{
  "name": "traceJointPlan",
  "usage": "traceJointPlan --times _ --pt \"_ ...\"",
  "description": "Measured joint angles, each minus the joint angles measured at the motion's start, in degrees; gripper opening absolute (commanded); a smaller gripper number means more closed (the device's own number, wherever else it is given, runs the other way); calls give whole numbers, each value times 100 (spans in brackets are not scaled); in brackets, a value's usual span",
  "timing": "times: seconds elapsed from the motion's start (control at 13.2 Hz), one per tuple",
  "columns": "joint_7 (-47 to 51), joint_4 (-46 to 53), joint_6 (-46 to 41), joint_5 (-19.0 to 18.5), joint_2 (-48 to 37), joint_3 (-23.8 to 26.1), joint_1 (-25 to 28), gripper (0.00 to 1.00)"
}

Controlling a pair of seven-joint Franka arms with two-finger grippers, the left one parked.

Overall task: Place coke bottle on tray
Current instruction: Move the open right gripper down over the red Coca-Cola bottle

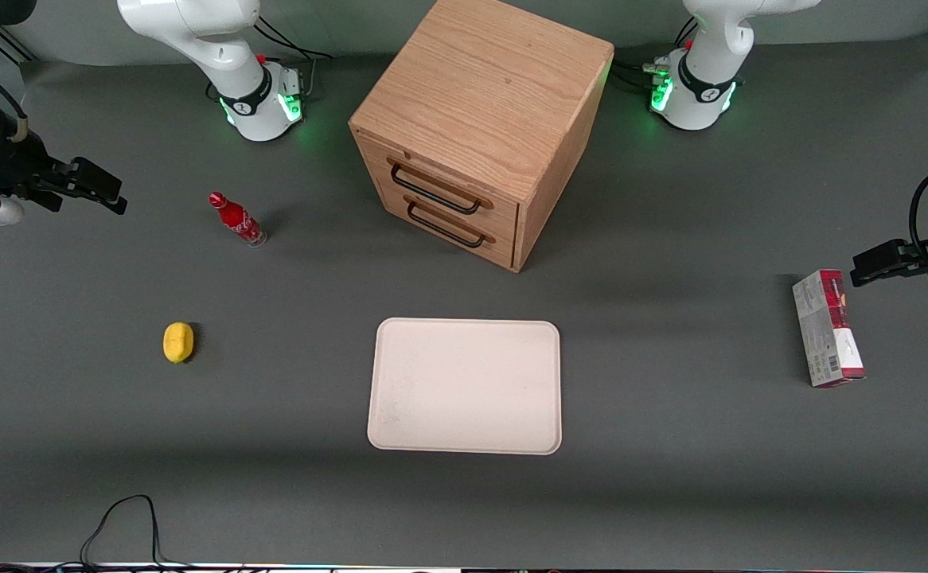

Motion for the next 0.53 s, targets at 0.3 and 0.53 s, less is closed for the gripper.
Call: traceJointPlan --times 0.3,0.53 --pt "1 -54 -148 3 11 -12 142 100" --pt "-2 -575 -302 5 -24 -12 212 100"
